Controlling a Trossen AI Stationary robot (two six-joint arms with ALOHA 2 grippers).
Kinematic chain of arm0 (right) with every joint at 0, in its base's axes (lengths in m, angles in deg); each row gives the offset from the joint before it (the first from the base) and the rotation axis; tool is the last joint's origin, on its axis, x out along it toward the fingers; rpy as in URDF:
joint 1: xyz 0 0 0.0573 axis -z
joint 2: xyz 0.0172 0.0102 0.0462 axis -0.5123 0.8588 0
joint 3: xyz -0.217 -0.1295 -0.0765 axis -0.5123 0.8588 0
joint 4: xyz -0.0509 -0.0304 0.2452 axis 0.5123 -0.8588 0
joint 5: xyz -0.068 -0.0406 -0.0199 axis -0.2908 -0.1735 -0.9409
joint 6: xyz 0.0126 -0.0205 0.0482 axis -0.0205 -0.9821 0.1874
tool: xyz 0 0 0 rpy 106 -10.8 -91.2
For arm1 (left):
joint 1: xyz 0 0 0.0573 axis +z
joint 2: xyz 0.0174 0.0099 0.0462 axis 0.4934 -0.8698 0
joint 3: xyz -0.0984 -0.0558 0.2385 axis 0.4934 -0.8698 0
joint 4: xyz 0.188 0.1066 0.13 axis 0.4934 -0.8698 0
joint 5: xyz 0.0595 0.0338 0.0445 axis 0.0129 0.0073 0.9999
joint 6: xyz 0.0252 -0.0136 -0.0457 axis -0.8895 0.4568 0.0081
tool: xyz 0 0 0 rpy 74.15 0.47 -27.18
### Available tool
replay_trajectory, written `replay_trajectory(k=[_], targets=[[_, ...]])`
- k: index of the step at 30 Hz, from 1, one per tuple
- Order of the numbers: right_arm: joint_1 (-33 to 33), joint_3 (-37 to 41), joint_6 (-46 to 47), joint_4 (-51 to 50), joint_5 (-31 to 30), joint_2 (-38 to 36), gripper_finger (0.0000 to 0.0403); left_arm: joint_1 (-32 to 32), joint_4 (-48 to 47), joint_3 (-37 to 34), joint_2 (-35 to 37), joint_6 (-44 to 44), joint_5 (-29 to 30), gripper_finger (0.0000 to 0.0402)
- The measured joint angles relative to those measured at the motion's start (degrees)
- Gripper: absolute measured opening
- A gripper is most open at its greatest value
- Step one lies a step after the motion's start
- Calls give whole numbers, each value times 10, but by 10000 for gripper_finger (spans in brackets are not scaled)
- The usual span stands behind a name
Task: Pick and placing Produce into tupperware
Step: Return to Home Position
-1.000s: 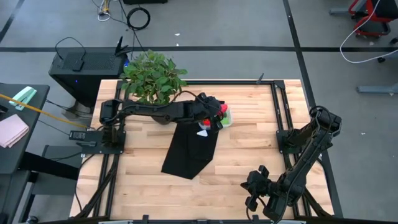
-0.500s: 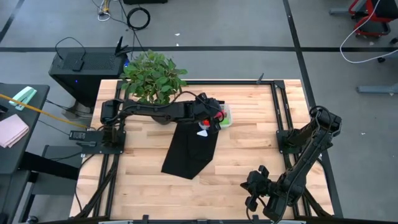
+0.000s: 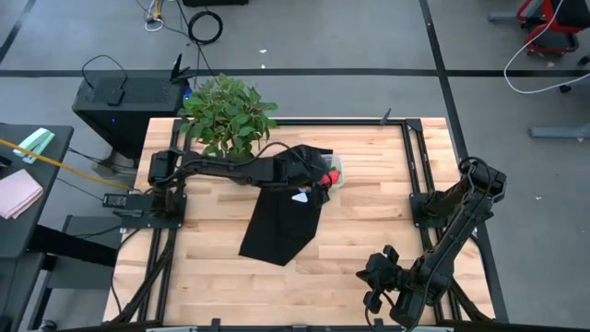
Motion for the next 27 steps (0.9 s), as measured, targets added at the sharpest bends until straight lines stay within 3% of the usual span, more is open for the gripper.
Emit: replay_trajectory(k=[5,9,13,17,21,27], targets=[[0,0,0,0,0,0,11,-49,5,0,0,27,-46,292],[0,0,0,0,0,0,11,-117,20,0,0,39,-50,285],[0,0,-1,0,0,0,11,-191,109,-3,0,74,-27,275],[0,0,-3,0,0,0,11,-239,373,-48,0,93,25,259],[0,0,-4,0,0,0,11,-226,652,-126,2,125,32,233],[-1,0,-5,1,1,0,11,-179,912,-241,2,188,-59,187]])
